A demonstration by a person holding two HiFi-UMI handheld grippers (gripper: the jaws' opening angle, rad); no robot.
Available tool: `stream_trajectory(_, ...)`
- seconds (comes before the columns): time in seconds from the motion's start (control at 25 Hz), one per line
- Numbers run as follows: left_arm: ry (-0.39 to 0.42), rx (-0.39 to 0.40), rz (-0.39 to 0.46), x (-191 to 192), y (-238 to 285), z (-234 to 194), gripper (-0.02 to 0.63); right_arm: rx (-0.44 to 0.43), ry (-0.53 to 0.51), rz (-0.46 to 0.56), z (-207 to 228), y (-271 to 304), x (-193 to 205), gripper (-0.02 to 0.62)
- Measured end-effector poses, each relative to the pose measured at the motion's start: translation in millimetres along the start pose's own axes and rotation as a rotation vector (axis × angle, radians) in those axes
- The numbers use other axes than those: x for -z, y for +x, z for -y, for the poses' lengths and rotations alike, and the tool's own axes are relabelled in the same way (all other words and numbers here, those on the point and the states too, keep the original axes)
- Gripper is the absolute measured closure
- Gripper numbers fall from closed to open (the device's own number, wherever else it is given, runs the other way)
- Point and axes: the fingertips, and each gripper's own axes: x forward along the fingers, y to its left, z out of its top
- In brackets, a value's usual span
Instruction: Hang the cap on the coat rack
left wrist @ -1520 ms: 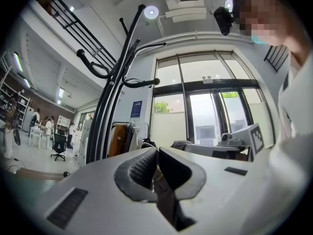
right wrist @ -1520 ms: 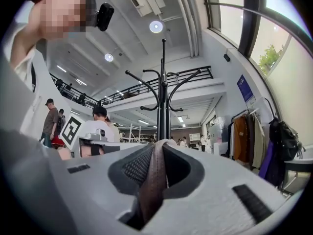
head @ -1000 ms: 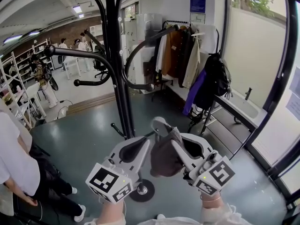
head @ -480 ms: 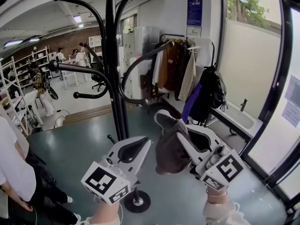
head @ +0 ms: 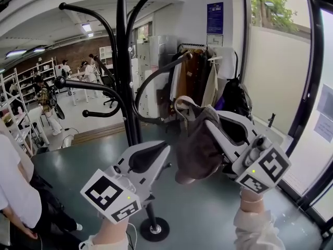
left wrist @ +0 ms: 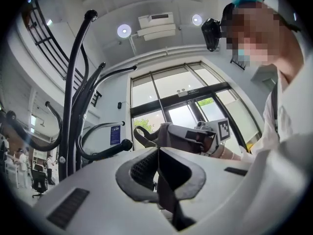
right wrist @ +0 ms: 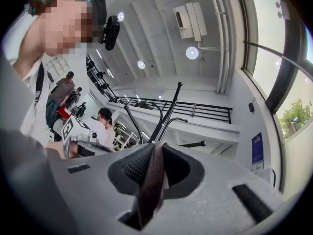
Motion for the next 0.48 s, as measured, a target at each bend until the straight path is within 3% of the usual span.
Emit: stream_trajectory(0.48,0.087,-0.05,0.076,-57.2,12.5,-29.6,0.589,-0.011,-0.022,0.095,17.2,30.4,-43.5,0.551)
